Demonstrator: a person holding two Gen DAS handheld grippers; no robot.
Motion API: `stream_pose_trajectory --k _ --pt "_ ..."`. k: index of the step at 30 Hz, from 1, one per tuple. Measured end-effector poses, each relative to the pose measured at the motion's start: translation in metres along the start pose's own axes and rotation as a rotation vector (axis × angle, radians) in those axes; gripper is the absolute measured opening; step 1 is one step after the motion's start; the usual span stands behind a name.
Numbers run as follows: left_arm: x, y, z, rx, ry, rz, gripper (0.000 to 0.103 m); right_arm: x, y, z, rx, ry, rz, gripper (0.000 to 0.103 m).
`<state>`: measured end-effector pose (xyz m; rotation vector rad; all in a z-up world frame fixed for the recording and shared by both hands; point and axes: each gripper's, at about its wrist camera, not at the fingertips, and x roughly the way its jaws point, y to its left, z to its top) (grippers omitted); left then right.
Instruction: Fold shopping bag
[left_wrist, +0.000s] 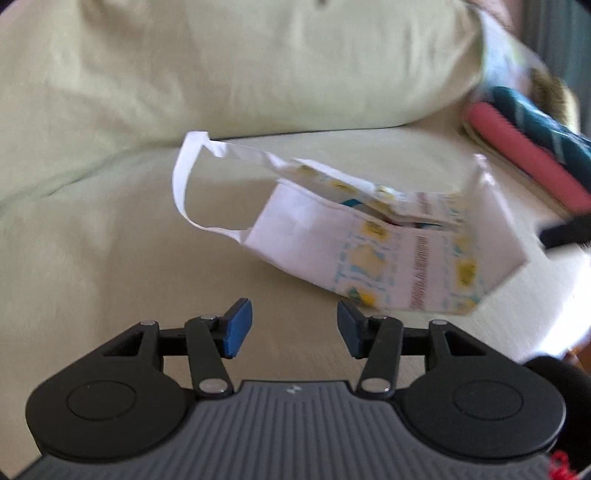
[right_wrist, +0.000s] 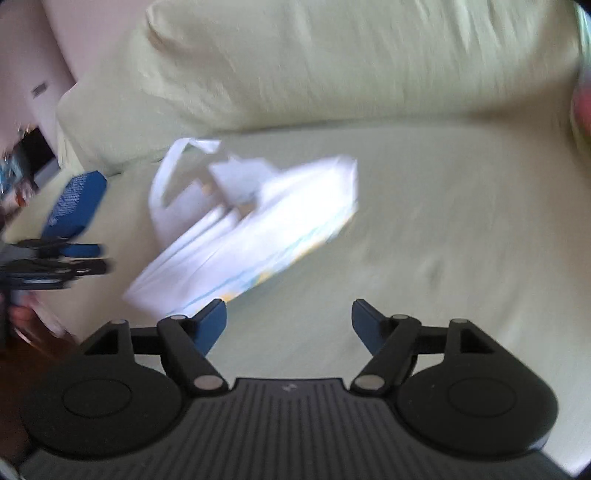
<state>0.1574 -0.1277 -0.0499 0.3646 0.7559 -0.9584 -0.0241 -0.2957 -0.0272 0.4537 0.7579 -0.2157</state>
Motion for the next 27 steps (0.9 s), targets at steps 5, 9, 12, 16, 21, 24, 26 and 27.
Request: stream_pose_trajectory --k 5,9,12,16,21,24,26,27 --pt "0.022 -0.006 0.01 -0.041 0.049 0.077 0.056 0.034 0.058 0.006 0.012 -0.001 -0.037 0.078" --pt "0.022 -0.009 0.007 -0.064 0.061 0.082 0.056 0.049 0.079 0.004 -0.054 -0.023 -0.236 0.027" --pt "0.018 -0.016 0.004 -0.031 0.06 0.075 0.056 0.042 0.082 0.003 -0.132 -0.018 -0.174 0.023" --pt "0.002 -0.039 -0.005 0.13 0.031 0.094 0.056 0.013 0.063 0.005 -0.212 -0.058 -0.003 0.052" --pt "-0.019 -0.068 -0.006 0.238 -0.001 0.043 0.056 -0.003 0.026 0.02 -0.397 -0.159 -0.124 0.051" --pt "-0.035 -0.084 -0.005 0.288 -0.034 -0.026 0.057 0.004 0.016 0.031 -0.465 -0.238 -0.067 0.05" --pt "-0.046 -0.092 -0.003 0.313 -0.065 -0.06 0.057 0.022 0.021 0.033 -0.504 -0.236 -0.023 0.044" --pt "-0.049 -0.096 -0.002 0.328 -0.075 -0.071 0.057 0.034 0.021 0.034 -0.52 -0.221 -0.013 0.045"
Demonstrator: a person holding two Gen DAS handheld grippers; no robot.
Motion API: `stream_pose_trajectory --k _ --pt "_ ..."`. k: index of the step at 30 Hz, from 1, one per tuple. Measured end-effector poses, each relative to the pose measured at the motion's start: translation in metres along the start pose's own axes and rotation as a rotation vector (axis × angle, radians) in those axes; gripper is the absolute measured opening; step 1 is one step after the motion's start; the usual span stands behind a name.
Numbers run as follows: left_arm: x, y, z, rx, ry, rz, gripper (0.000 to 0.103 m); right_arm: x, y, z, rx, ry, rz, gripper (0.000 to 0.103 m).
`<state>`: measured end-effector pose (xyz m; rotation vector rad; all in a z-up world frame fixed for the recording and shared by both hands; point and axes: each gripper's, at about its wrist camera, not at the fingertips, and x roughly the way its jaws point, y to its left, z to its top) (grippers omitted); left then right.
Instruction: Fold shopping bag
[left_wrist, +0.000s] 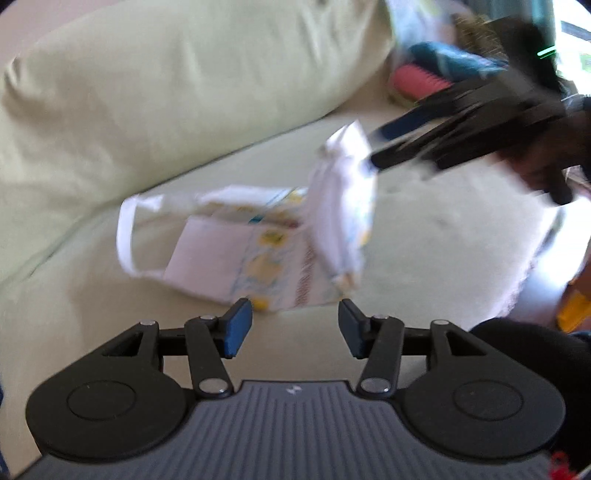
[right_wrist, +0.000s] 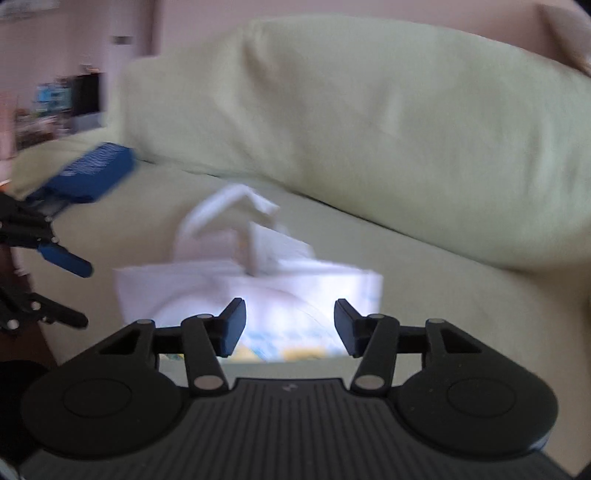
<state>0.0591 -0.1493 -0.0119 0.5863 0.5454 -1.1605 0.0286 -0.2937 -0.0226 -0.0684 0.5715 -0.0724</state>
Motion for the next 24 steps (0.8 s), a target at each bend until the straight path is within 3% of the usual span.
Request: stream_pose_trajectory --k 6,10,12,14,17,19,21,22,24 --pt "0.023 -0.029 0.007 0.152 0.026 -0.026 0.057 0.067 0.001 -0.006 -0.032 0.167 0.134 0.044" --pt "0.037 -0.028 0.011 0.175 0.046 -0.032 0.058 0.059 -0.002 -0.009 -0.06 0.159 0.138 0.041" --pt "0.031 -0.005 0.01 0.104 0.025 -0.032 0.058 0.038 -0.01 -0.007 -0.039 0.113 0.15 0.043" --pt "0.025 0.024 0.009 0.004 0.009 -0.027 0.06 0.029 -0.019 -0.006 -0.035 0.093 0.145 0.056" --pt "0.027 0.079 0.005 -0.256 0.022 -0.005 0.066 0.037 -0.022 -0.011 -0.021 0.113 0.15 0.057" --pt "0.038 0.125 -0.001 -0.482 0.036 0.038 0.066 0.048 -0.02 -0.015 -0.026 0.144 0.136 0.057" --pt "0.045 0.151 -0.006 -0.582 0.021 0.073 0.066 0.06 -0.021 -0.018 -0.011 0.163 0.118 0.057" --pt "0.047 0.157 -0.005 -0.565 0.002 0.1 0.066 0.063 -0.021 -0.019 0.002 0.168 0.117 0.057" --pt "0.046 0.152 0.007 -0.405 -0.032 0.156 0.066 0.066 -0.021 -0.019 0.015 0.166 0.118 0.057"
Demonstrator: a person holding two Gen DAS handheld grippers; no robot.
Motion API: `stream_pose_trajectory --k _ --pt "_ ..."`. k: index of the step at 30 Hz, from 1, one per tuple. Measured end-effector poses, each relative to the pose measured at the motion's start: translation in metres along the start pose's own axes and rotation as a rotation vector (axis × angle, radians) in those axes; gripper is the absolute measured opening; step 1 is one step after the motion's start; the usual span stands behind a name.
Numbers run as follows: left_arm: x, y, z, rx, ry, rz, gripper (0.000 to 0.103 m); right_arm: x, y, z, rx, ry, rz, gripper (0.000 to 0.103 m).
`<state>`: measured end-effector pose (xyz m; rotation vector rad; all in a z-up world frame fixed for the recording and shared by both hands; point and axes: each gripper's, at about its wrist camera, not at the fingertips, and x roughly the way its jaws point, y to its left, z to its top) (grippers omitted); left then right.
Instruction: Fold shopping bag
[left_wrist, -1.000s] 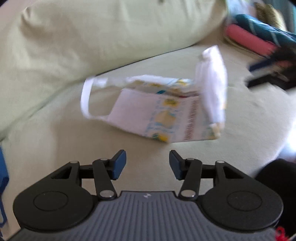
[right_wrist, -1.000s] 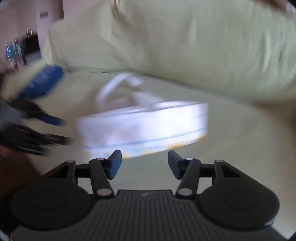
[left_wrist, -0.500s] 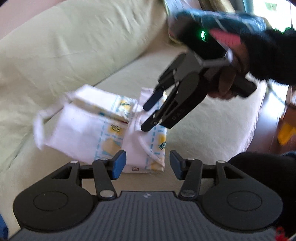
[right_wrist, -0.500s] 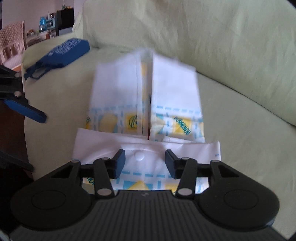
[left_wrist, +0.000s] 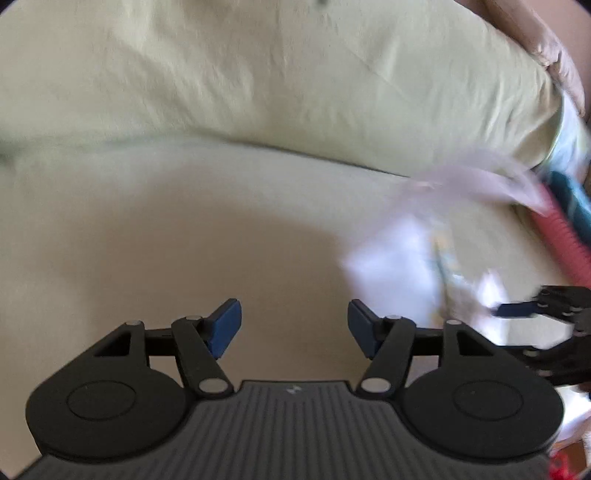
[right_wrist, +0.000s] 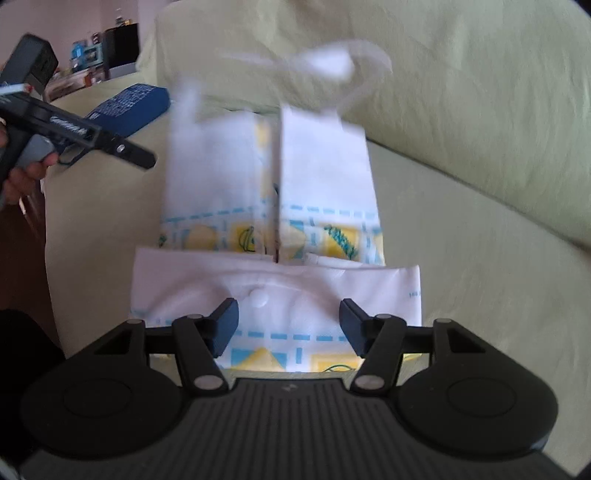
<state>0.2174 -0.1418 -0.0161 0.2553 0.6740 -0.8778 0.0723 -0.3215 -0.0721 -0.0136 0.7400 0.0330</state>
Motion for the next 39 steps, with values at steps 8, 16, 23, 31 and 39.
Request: stream_pose_trajectory --k 8,16,23,31,39 --pt "-0.04 -0.042 0.013 0.438 -0.151 -0.037 0.066 -0.009 0.002 0.005 0.022 -0.024 0.013 0.057" --pt "-0.046 -0.054 0.029 0.248 -0.123 -0.028 0.063 0.012 0.02 0.007 0.005 0.016 0.029 0.059" --pt "0.023 -0.086 0.032 0.197 0.032 0.019 0.008 0.007 0.029 0.002 0.014 0.03 0.021 0.056" --pt "0.08 -0.089 -0.018 0.382 0.175 0.068 0.005 -0.016 0.004 0.011 -0.029 -0.014 0.029 0.047" --pt "0.084 -0.082 -0.028 0.599 0.097 0.017 0.005 -0.045 -0.004 0.009 -0.488 -0.011 0.027 0.056"
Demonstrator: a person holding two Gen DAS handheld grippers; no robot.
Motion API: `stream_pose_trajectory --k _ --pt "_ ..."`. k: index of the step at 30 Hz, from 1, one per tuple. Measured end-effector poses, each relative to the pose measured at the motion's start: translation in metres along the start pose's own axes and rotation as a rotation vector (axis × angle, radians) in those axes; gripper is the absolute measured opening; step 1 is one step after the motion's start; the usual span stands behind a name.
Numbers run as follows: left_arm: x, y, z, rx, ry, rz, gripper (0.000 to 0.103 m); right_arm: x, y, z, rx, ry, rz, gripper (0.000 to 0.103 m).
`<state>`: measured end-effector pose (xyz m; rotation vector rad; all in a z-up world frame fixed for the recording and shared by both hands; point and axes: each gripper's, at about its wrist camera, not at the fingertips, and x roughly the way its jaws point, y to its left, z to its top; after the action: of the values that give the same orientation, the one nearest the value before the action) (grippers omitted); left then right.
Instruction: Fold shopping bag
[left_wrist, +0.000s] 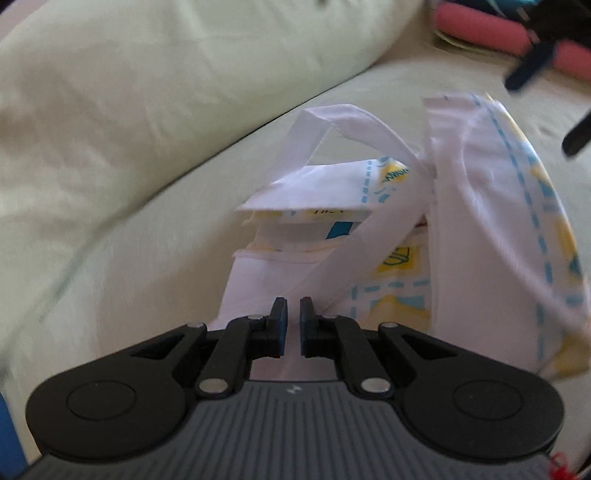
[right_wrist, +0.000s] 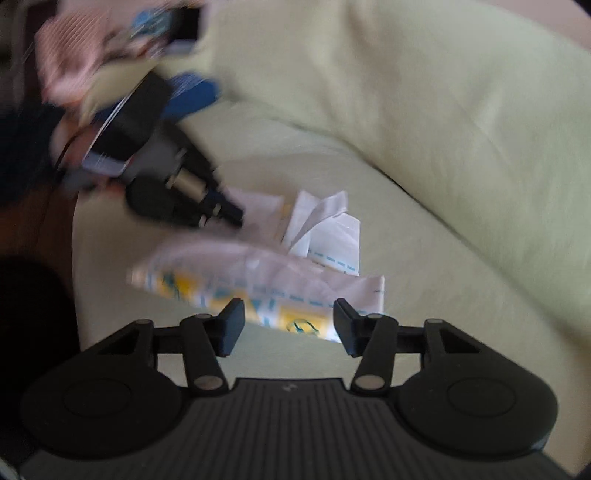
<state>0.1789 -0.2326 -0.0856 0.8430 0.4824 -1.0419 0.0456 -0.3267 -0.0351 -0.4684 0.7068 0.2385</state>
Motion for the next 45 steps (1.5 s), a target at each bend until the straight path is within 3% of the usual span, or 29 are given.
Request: stream_pose_trajectory --k 3,5,8,10,12,16,19,23,26,29,32,33,36,42,43,44,45 --pt "0.002 -0.004 0.002 0.078 -0.013 0.013 0.004 0.003 0.023 -0.011 -0.299 -0.031 -0.09 0.069" --pt "0.003 -0.006 0.006 0.101 -0.016 0.012 0.002 0.014 0.036 -0.018 -0.464 -0.046 -0.131 0.069" --pt "0.003 -0.007 0.005 0.107 -0.025 0.012 0.001 0.032 0.043 -0.022 -0.571 -0.048 -0.144 0.05" --pt "0.002 -0.009 0.003 0.115 -0.032 0.017 0.0 0.049 0.042 -0.024 -0.587 -0.042 -0.122 0.025" --pt "0.002 -0.011 0.002 0.141 -0.037 0.025 0.0 0.057 0.039 -0.021 -0.57 -0.018 -0.078 0.022" --pt "-0.009 -0.013 -0.004 0.25 -0.029 0.024 0.002 0.05 0.057 0.0 -0.585 0.061 -0.038 0.02" --pt "-0.033 -0.011 -0.017 0.34 -0.026 0.038 0.016 0.042 0.09 0.026 -0.608 0.154 -0.015 0.019" --pt "-0.08 -0.011 -0.04 0.414 -0.03 0.051 0.023 0.038 0.11 0.059 -0.499 0.19 0.07 0.019" --pt "-0.124 -0.012 -0.056 0.404 -0.053 0.05 0.03 0.045 0.115 0.074 -0.489 0.209 0.113 0.019" --pt "-0.158 -0.017 -0.071 0.39 -0.058 0.036 0.03 0.051 0.113 0.083 -0.476 0.228 0.154 0.02" --pt "-0.182 -0.027 -0.085 0.392 -0.077 -0.024 0.052 0.056 0.101 0.095 -0.42 0.239 0.202 0.02" --pt "-0.182 -0.029 -0.088 0.398 -0.077 -0.031 0.055 0.057 0.098 0.096 -0.407 0.239 0.213 0.02" --pt "-0.179 -0.031 -0.093 0.4 -0.069 -0.047 0.055 0.057 0.092 0.101 -0.383 0.24 0.238 0.02" --pt "-0.135 -0.031 -0.091 0.42 -0.086 -0.078 0.054 0.055 0.089 0.102 -0.371 0.222 0.261 0.02" --pt "-0.132 -0.031 -0.092 0.417 -0.085 -0.09 0.043 0.058 0.087 0.102 -0.363 0.216 0.264 0.02" --pt "-0.126 -0.031 -0.093 0.409 -0.08 -0.117 0.016 0.06 0.085 0.102 -0.356 0.211 0.267 0.02" --pt "-0.12 -0.03 -0.093 0.401 -0.076 -0.143 0.015 0.059 0.084 0.1 -0.351 0.195 0.263 0.022"
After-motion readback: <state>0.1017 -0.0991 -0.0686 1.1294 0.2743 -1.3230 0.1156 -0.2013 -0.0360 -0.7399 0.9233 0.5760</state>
